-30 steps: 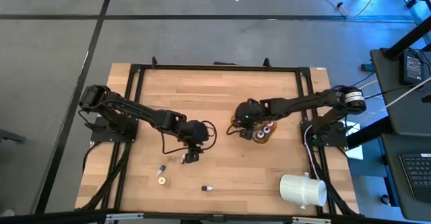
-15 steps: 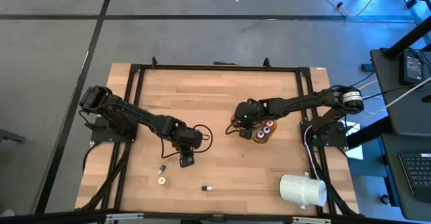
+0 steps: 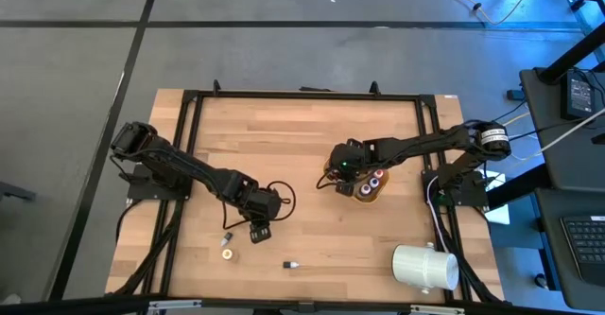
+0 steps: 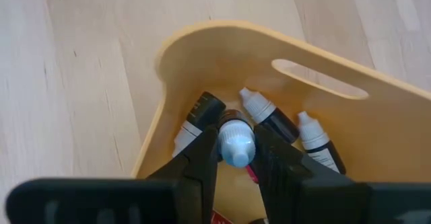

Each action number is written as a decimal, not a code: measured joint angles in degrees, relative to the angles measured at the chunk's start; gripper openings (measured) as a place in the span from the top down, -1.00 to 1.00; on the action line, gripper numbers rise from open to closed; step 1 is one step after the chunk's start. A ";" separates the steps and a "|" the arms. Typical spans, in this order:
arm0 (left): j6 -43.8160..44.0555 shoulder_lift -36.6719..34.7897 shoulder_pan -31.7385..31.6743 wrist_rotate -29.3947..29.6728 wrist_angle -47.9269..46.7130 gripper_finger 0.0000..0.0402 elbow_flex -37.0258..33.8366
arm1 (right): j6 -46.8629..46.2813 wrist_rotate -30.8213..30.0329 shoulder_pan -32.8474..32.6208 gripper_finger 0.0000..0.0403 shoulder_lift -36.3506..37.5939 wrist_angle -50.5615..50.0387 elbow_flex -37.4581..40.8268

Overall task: Pick & Place food coloring
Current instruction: Put the top small blue food coloring bottle in the yellow bin

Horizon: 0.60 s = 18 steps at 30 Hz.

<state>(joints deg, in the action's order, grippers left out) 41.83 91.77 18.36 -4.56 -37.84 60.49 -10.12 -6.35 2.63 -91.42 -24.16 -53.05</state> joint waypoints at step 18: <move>2.00 0.04 -0.06 3.04 -0.09 -0.18 0.00 | 0.08 0.00 0.00 0.54 0.00 -0.07 0.02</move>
<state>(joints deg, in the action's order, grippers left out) 43.83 91.81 18.31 -1.52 -37.93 60.49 -10.04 -6.35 2.63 -91.42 -24.23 -53.04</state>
